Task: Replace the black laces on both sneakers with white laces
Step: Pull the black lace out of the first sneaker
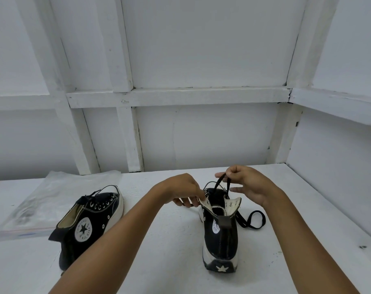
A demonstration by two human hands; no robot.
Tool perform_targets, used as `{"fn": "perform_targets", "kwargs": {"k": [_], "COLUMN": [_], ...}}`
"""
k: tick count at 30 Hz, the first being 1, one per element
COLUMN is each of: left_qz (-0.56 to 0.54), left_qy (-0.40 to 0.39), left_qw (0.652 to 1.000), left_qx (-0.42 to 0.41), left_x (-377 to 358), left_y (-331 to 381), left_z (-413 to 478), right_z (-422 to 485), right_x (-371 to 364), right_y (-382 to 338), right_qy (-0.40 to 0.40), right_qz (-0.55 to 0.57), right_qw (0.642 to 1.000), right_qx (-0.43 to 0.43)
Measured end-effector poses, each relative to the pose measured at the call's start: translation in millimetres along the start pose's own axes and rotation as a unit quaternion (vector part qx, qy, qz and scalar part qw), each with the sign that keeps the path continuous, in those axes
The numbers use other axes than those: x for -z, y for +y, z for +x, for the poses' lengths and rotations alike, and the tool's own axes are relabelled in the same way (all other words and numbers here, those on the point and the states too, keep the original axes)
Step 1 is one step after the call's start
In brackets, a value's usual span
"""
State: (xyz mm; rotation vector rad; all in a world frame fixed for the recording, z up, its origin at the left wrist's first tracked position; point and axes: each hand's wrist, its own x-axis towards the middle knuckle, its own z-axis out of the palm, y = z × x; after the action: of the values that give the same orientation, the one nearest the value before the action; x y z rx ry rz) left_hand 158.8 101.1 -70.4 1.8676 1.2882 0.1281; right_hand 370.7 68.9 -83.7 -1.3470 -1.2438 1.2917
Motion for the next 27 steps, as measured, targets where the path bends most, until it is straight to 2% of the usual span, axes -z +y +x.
{"fn": "perform_targets", "kwargs": {"k": [2,3,5,7,10,12,20,27], "left_qz": [0.000,-0.001,-0.001,-0.002,0.006,0.010,0.008,0.010], "left_qy": [0.005,0.005,0.005,0.007,0.013,0.012,0.019,0.026], "left_qw": [1.000,1.000,1.000,1.000,1.000,1.000,1.000,1.000], "left_qx": [0.003,0.003,0.003,0.004,0.003,0.003,0.012,0.011], "left_x": [0,0,0,-1,-1,-1,-4,-6], "left_y": [-1,-2,-3,-2,-2,-2,-2,1], "left_z": [0,1,1,2,2,2,2,4], "right_z": [-1,-1,-1,0,0,-1,1,-1], "right_x": [2,3,2,0,-6,-11,-18,-21], "right_y": [1,2,5,9,6,2,-8,-12], "right_qy": [-0.004,-0.004,0.010,0.017,-0.026,-0.055,-0.088,-0.072], "right_qz": [0.111,0.133,0.083,-0.019,-0.183,-0.249,-0.316,-0.338], "right_qw": [0.994,0.991,0.996,0.999,0.983,0.967,0.943,0.936], "right_qx": [-0.014,-0.021,-0.031,-0.024,-0.014,-0.026,-0.062,-0.060]}}
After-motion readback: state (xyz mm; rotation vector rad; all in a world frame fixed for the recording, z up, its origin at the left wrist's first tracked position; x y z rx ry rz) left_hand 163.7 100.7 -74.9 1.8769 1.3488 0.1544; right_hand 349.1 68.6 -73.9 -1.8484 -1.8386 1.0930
